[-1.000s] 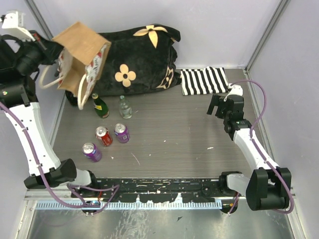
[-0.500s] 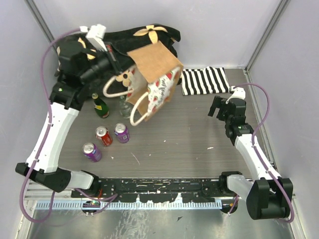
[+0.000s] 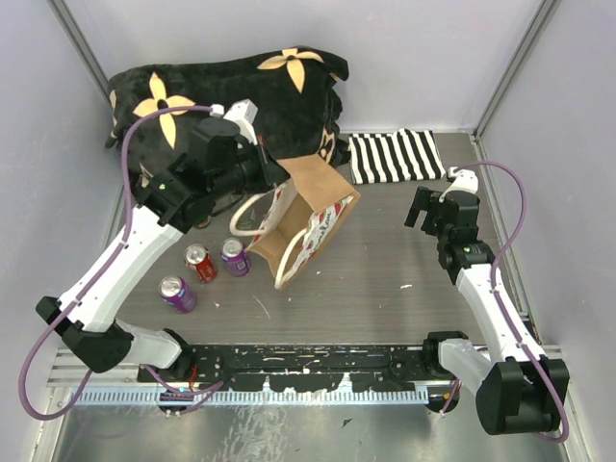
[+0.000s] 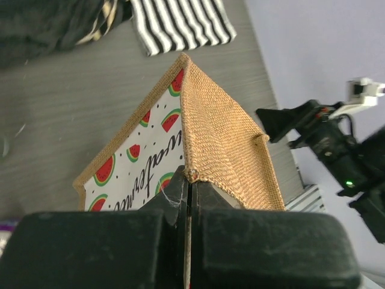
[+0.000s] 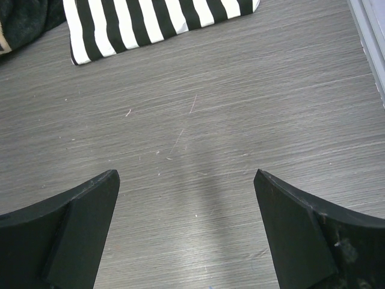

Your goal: Place the beverage into the canvas bag

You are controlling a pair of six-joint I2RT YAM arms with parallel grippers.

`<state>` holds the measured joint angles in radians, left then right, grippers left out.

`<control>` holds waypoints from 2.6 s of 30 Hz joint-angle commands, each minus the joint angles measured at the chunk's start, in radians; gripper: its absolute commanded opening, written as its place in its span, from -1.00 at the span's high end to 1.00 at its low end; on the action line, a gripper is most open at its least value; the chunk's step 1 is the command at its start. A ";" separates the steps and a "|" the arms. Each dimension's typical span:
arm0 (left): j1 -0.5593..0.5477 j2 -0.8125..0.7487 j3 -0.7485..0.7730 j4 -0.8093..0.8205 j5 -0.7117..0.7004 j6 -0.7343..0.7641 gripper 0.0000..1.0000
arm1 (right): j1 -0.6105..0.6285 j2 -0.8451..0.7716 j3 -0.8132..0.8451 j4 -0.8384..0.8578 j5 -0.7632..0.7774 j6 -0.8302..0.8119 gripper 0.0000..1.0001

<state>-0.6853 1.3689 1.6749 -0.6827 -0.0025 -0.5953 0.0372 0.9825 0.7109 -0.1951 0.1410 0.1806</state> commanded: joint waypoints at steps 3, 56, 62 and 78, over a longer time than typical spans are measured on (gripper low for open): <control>-0.042 0.089 -0.049 -0.135 -0.106 -0.116 0.99 | -0.002 -0.035 0.036 -0.011 0.014 -0.013 -1.00; 0.116 0.053 -0.044 -0.371 0.336 0.385 -0.60 | 0.400 0.133 0.554 -0.554 -0.310 0.322 -0.57; 0.079 0.042 -0.102 -0.372 0.344 0.378 -0.65 | 0.512 0.126 0.522 -0.607 -0.228 0.370 -0.57; 0.044 0.073 -0.143 -0.353 0.339 0.337 1.00 | 0.590 0.200 0.525 -0.612 -0.193 0.373 0.80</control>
<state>-0.6388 1.4509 1.5539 -1.0451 0.3401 -0.2478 0.6228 1.1584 1.1820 -0.8177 -0.0975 0.5724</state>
